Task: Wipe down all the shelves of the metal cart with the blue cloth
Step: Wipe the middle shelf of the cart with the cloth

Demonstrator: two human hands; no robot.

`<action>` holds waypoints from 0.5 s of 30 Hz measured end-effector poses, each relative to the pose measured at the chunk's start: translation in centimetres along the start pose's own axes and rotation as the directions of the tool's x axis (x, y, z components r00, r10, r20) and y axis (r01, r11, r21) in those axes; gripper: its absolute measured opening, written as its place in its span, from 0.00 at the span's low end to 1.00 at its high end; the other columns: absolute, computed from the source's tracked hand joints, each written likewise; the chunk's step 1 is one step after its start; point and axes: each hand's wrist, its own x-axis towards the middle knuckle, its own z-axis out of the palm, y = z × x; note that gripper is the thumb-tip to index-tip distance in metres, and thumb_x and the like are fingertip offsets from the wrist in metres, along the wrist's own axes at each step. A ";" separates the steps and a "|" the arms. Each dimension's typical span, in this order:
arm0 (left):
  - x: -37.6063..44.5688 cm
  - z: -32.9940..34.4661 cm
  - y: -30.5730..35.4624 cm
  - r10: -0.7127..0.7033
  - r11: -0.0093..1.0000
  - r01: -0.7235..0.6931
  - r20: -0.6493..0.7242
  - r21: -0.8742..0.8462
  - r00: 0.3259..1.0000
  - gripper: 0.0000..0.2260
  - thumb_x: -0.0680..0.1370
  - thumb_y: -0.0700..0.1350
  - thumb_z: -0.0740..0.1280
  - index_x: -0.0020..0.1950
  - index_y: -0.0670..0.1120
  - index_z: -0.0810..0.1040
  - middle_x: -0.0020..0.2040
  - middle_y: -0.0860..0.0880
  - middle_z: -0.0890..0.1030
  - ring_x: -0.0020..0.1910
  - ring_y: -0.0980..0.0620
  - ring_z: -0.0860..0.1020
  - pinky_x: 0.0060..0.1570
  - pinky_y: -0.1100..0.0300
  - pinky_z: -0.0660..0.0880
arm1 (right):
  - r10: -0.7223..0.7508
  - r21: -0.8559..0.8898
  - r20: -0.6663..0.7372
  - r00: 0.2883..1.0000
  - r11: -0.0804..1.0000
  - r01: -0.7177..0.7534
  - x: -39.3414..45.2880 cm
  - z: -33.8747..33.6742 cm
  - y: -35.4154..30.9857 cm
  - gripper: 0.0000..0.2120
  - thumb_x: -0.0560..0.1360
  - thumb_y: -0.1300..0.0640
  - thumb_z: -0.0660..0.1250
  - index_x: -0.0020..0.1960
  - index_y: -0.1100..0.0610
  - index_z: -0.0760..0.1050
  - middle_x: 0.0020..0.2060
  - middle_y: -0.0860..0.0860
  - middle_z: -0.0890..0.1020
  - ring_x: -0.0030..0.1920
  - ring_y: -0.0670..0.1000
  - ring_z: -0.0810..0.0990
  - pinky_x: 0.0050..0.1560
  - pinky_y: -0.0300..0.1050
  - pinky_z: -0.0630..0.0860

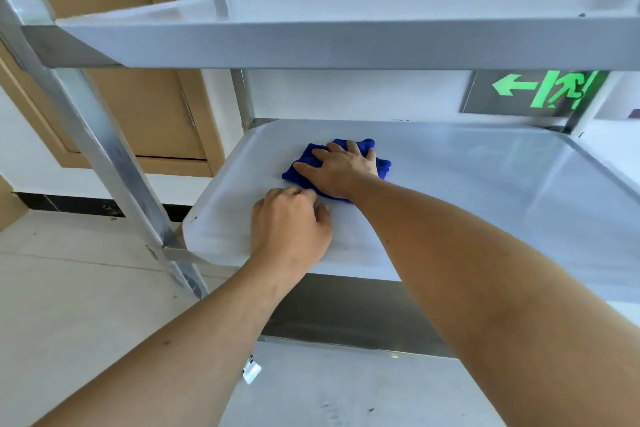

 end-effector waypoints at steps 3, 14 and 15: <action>-0.2 0.8 2.7 0.080 0.997 -0.080 0.017 -0.013 0.997 0.10 0.78 0.51 0.63 0.45 0.47 0.80 0.45 0.50 0.82 0.47 0.47 0.77 0.49 0.51 0.76 | 0.076 -0.001 -0.003 0.997 0.997 -0.076 -1.3 -0.7 3.9 0.35 0.72 0.25 0.44 0.70 0.40 0.69 0.72 0.45 0.69 0.74 0.57 0.59 0.69 0.66 0.53; -3.0 3.4 12.8 0.345 0.930 -0.331 0.070 -0.163 0.936 0.15 0.78 0.52 0.61 0.49 0.44 0.82 0.49 0.46 0.83 0.52 0.44 0.78 0.54 0.50 0.75 | 0.403 -0.005 -0.036 0.915 0.915 -0.403 -8.9 -4.3 21.6 0.35 0.73 0.26 0.45 0.71 0.42 0.69 0.72 0.45 0.69 0.74 0.56 0.58 0.70 0.67 0.53; -3.4 3.4 13.6 0.374 0.917 -0.357 0.072 -0.176 0.925 0.17 0.78 0.54 0.60 0.50 0.44 0.83 0.50 0.46 0.83 0.52 0.44 0.78 0.55 0.50 0.75 | 0.426 -0.007 -0.037 0.904 0.905 -0.426 -9.7 -4.6 22.8 0.35 0.73 0.26 0.45 0.72 0.41 0.68 0.73 0.45 0.69 0.75 0.56 0.58 0.71 0.67 0.52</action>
